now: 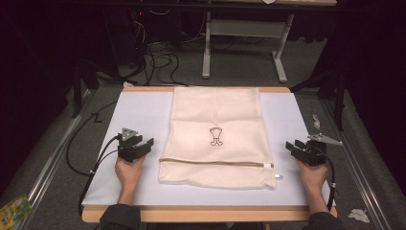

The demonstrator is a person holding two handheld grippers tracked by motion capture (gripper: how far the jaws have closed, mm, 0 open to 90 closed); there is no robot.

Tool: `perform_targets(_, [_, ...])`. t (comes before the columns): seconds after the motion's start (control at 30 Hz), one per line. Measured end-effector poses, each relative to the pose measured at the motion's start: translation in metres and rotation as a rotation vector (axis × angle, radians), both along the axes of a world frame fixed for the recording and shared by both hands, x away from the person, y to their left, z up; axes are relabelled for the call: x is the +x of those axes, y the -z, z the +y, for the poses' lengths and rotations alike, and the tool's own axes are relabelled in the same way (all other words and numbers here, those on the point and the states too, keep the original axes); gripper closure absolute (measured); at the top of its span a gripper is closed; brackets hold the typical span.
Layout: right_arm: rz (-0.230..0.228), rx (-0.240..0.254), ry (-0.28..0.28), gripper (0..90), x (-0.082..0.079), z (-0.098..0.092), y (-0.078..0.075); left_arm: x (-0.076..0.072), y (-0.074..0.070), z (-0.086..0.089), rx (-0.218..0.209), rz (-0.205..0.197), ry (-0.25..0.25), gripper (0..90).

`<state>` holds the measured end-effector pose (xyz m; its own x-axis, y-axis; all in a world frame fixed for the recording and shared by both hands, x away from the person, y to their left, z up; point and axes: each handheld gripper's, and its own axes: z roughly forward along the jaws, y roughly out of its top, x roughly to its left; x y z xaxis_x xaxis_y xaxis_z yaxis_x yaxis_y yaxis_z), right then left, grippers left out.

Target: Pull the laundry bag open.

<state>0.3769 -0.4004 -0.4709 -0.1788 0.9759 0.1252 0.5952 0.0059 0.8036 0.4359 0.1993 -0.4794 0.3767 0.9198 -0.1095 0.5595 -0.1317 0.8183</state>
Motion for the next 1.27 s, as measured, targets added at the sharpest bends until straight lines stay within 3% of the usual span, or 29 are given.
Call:
perform_targets(0.47, [0.009,-0.012,0.018,53.2,0.0028,0.0016,0.0034,0.0021,0.0036,-0.0033,0.022,0.006,0.005,46.1])
perform_targets(0.7, [0.004,-0.016,0.019,51.0,0.0018,0.0023,0.0041,-0.0003,0.0044,-0.0056,0.040,-0.014,0.011,43.7])
perform_targets(0.93, [-0.006,-0.067,0.005,47.6,0.0005,0.0068,0.0045,-0.0025,0.0044,-0.0069,0.050,-0.026,0.018,41.2])
perform_targets(1.27, [-0.030,-0.046,0.012,45.7,-0.0022,0.0055,0.0044,-0.0023,0.0047,-0.0070,0.050,-0.020,0.016,40.1])
